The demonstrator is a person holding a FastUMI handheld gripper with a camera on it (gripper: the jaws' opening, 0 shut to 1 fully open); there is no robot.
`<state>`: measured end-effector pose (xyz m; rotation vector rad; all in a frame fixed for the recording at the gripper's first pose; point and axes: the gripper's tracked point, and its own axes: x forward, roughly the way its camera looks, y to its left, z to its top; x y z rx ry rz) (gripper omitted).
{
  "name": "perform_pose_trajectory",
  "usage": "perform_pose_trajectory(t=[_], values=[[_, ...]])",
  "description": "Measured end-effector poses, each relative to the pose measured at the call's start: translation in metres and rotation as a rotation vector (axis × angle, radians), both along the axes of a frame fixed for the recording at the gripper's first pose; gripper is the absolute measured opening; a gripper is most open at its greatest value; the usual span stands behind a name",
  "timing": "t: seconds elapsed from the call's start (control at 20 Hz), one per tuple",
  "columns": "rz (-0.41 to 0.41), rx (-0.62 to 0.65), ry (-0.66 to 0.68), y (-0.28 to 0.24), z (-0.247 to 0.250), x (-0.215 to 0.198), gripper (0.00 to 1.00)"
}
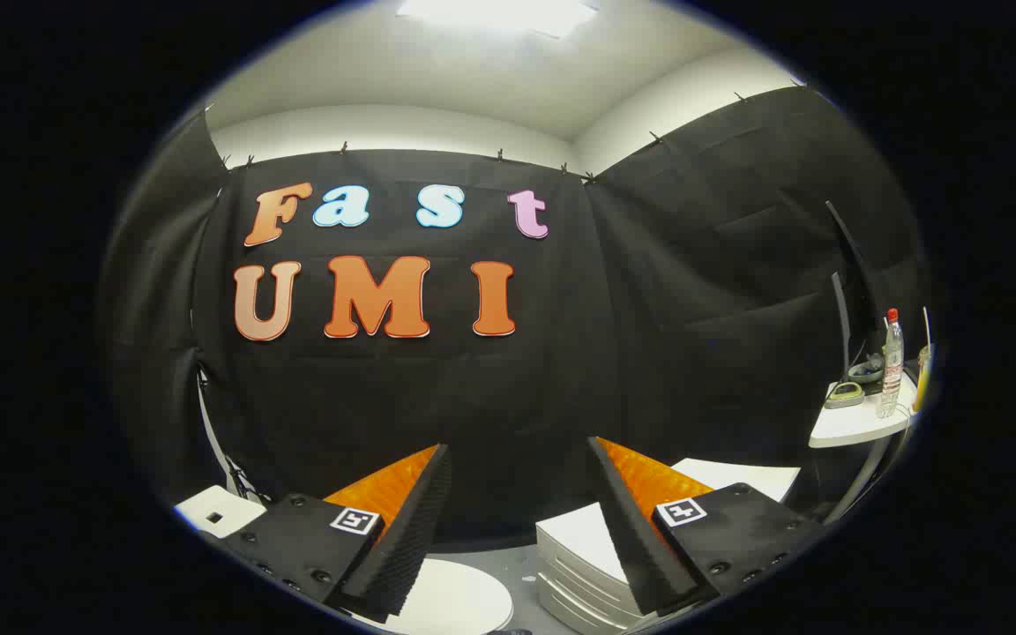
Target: Open the toilet lid.
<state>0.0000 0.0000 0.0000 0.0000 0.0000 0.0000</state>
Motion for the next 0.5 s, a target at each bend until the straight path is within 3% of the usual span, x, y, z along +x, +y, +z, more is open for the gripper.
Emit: perform_pose_trajectory(t=[0.5], values=[[0.01, -0.024, 0.011, 0.0055, -0.0064, 0.0028, 0.98]])
